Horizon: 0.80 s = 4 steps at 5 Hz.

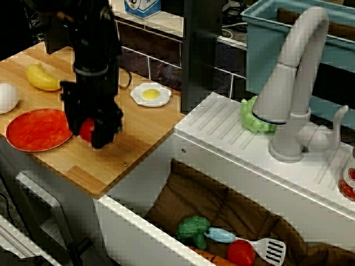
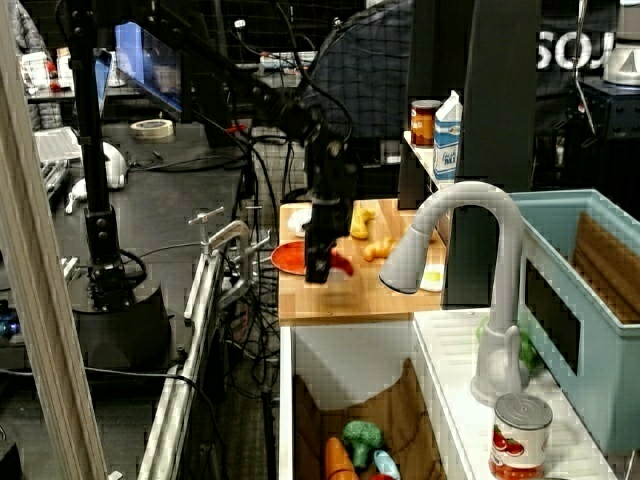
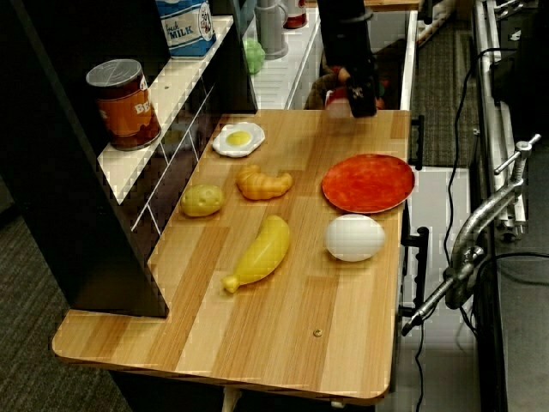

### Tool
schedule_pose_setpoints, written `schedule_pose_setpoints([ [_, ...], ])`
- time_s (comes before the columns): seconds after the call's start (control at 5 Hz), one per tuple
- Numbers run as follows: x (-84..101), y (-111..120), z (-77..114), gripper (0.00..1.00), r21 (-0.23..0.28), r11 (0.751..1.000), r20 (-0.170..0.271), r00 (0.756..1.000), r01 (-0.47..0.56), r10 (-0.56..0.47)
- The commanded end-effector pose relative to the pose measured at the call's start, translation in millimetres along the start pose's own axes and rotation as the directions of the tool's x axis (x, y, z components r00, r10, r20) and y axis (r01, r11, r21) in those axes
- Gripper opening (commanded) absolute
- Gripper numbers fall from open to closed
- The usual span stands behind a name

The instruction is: Put sushi on plate

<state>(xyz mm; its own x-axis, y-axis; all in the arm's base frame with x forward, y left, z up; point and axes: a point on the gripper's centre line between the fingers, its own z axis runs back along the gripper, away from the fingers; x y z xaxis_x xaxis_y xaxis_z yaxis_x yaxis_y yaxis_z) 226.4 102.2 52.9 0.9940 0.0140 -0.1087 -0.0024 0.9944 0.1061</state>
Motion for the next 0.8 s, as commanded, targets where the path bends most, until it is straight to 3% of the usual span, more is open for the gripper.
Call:
schedule_pose_setpoints([
  [0.0,-10.0,42,94.5,0.0,-0.092,0.996,0.084,0.996,0.02,-0.012],
  [0.2,-20.1,90,67.4,0.0,-0.108,0.994,0.085,0.996,-0.013,0.023],
  [0.4,-13.5,112,41.0,0.0,-0.053,0.996,0.061,0.996,-0.066,0.069],
  [0.6,-10.4,113,28.5,0.0,-0.037,0.997,0.038,0.997,-0.073,0.074],
])
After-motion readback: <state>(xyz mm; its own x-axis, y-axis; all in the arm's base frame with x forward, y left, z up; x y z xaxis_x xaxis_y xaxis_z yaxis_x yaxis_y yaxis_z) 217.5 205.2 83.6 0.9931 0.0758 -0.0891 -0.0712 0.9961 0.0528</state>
